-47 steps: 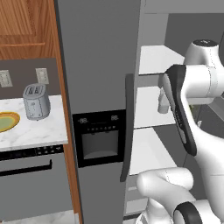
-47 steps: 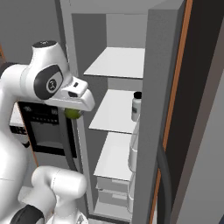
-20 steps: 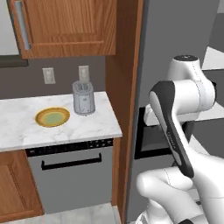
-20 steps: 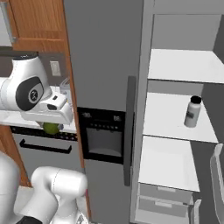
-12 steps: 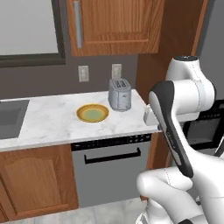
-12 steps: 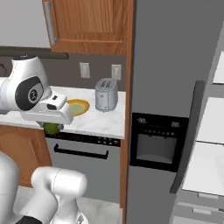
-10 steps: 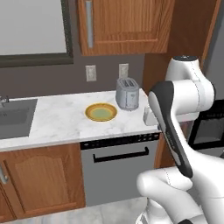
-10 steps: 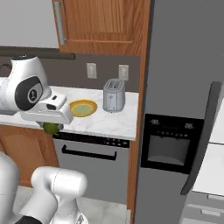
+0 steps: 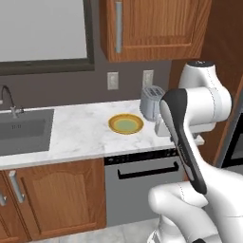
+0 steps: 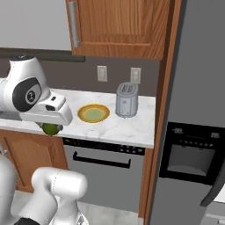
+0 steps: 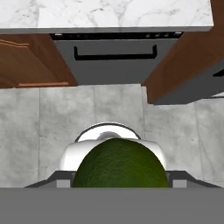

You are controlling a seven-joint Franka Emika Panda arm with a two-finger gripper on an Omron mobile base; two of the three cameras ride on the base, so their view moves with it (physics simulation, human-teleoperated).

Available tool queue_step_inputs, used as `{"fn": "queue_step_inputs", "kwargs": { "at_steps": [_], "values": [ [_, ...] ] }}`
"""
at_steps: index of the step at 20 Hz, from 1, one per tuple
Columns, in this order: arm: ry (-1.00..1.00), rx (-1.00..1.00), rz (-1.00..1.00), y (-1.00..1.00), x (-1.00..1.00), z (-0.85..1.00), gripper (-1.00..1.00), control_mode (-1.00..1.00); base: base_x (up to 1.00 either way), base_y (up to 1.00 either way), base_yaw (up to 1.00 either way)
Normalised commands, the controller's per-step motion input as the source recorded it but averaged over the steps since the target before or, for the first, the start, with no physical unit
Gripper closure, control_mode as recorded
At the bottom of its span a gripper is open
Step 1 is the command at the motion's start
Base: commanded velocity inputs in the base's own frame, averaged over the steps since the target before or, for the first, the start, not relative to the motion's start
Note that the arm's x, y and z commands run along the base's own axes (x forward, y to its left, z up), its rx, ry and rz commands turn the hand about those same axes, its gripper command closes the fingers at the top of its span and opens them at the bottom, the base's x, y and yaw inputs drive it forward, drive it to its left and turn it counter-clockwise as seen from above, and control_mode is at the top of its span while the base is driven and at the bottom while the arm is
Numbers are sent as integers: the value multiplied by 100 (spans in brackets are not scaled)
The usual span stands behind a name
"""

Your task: Pick lime from the fridge and place it on the plate on the counter.

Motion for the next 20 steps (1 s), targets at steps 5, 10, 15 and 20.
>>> {"fn": "queue_step_inputs", "kwargs": {
  "at_steps": [5, 10, 15, 20],
  "values": [
    [0, 0, 0, 0, 0, 0, 100, 100, 64, 0, 0],
    [0, 0, 0, 0, 0, 0, 100, 100, 63, 6, 0],
    [0, 0, 0, 0, 0, 0, 100, 100, 46, 26, 0],
    [0, 0, 0, 0, 0, 0, 100, 100, 38, 33, 0]
  ]
}}
